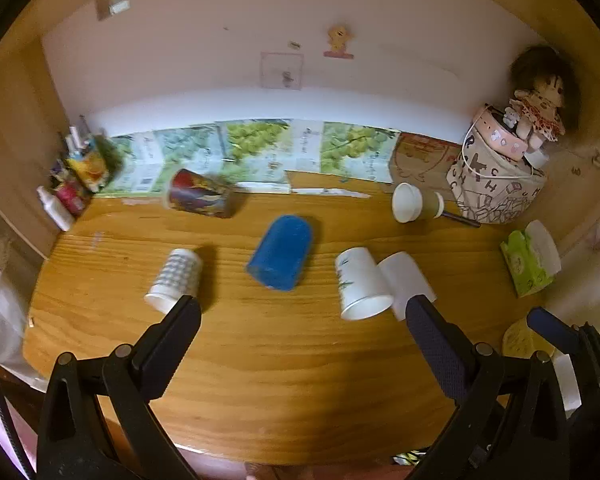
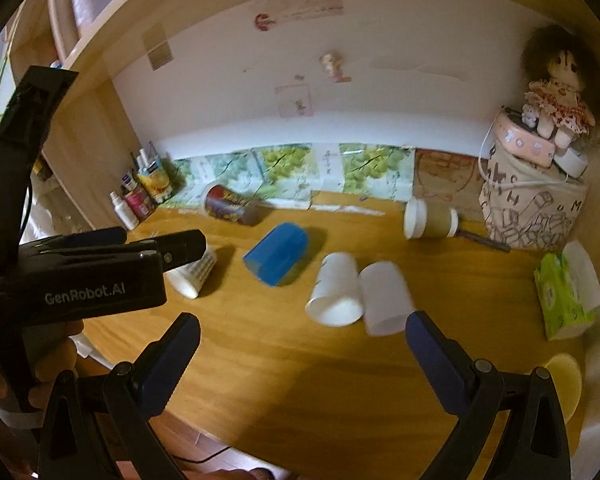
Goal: Flip cup upright
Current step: 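Move the left tool toward the brown-sleeved paper cup beside the doll bag, then close the left gripper on the rim of the brown-sleeved cup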
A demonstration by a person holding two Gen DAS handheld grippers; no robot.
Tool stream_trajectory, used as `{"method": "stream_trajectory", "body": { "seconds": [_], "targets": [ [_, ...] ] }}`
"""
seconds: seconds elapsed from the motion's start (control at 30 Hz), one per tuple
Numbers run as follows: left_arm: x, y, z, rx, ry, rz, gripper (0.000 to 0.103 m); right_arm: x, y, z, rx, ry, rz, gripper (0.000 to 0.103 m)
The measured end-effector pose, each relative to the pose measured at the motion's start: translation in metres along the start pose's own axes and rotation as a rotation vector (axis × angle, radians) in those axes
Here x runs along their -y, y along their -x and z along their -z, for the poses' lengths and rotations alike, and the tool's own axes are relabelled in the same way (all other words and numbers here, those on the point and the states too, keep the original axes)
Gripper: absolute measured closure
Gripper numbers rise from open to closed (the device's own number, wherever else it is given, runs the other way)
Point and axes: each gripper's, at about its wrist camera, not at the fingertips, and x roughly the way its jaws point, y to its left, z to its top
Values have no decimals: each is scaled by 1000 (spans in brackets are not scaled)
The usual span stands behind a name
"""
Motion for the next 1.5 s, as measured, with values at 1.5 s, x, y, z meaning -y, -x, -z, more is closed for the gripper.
{"method": "stream_trajectory", "body": {
  "seconds": [1.5],
  "targets": [
    [116, -273, -90, -396, 509, 330, 1, 174, -89, -14, -58, 66, 201, 0]
  ]
}}
